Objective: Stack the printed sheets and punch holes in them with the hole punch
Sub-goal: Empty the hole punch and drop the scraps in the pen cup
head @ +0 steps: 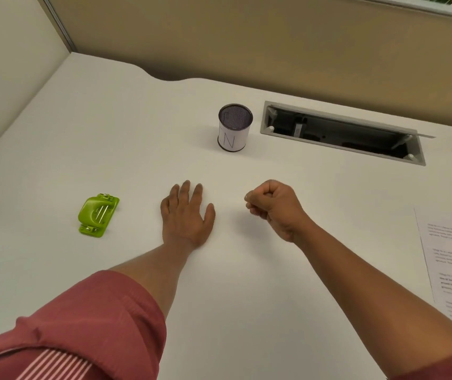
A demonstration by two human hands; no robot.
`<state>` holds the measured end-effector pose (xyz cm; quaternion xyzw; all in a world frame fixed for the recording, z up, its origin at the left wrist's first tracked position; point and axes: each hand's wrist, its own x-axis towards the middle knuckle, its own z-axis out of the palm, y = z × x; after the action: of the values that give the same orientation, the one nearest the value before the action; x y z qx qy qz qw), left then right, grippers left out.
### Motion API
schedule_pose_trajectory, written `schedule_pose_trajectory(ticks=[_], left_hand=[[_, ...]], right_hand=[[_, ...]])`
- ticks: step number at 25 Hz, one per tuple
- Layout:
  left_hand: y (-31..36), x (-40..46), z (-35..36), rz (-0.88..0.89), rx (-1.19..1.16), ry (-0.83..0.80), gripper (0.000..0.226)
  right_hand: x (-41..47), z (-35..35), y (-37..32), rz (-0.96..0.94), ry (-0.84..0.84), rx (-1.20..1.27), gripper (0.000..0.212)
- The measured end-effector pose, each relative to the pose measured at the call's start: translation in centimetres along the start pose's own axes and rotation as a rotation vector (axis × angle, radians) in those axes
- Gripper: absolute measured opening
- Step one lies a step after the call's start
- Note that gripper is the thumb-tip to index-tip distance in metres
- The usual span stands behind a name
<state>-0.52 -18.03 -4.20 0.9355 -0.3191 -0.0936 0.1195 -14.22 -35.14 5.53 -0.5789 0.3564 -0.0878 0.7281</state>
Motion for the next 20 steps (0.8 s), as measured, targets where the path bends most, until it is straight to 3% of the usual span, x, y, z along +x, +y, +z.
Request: schedule_pose_trajectory(ticks=[9,15,20], left_hand=[[-0.4,1.5,0.4,0.038,-0.026,0.027,0.067],[-0.4,1.5,0.3,0.047,-0.031,0.058,0.066],[-0.5,1.6,0.4,0.054,-0.033,0.068,0.066]], right_hand=[[12.4,2.7,-10.1,-0.396,0.361,-0.617,0.015],[16.9,2.8,-10.5,-0.394,0.371,-0.883,0.018],[17.3,2.4,-10.4,-0.376,0.381,-0.842,0.017]])
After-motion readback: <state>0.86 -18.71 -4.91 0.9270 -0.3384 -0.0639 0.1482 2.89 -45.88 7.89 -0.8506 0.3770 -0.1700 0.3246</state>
